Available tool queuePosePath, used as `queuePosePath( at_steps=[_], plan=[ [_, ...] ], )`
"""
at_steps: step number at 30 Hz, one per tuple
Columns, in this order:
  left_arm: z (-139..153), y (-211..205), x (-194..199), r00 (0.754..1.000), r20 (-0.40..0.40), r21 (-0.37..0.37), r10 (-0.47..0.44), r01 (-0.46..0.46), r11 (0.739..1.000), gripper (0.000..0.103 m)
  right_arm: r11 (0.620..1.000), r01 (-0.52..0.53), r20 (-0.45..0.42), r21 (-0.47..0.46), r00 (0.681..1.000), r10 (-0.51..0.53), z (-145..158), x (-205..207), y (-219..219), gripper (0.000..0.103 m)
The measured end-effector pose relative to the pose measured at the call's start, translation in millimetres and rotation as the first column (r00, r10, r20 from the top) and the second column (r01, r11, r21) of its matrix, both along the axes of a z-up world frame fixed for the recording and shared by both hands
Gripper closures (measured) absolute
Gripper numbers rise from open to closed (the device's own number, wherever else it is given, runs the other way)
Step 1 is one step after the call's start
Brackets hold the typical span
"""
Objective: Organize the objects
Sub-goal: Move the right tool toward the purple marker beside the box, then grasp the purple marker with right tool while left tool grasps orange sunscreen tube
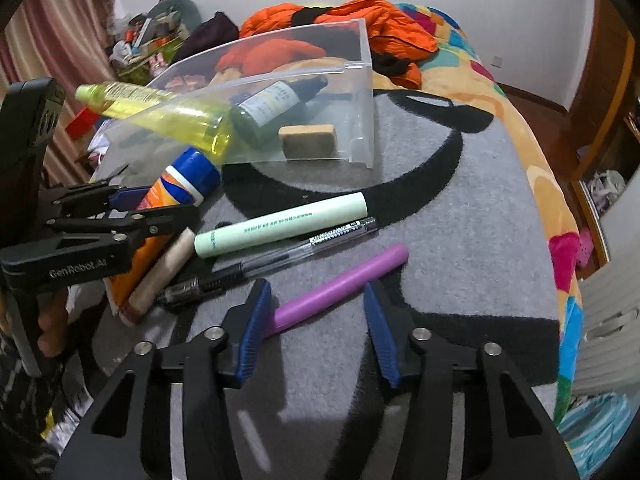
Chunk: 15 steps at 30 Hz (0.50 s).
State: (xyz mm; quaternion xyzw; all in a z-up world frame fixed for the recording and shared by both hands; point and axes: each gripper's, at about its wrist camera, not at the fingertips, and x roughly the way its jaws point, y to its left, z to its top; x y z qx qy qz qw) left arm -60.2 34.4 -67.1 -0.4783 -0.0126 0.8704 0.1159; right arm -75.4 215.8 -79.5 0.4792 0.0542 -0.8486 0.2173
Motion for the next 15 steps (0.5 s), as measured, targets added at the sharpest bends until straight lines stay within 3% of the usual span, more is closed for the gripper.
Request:
queuePosePath(
  at_steps=[7, 15],
  plan=[
    [-0.8, -24.8, 23.4, 0.999, 0.022, -0.004, 0.030, -0.029, 1.000, 0.056, 0.990, -0.045, -0.068, 0.133, 0.996, 0.055, 4.4, 5.0, -1.1, 0.080],
    [-0.6, -33.7, 26.3, 0.998, 0.035, 0.009, 0.056, -0.056, 0.998, 0.056, 0.996, -0.001, 0.016, 0.085, 1.000, -0.001, 6.0, -3.0, 16.7, 0.082]
  ],
)
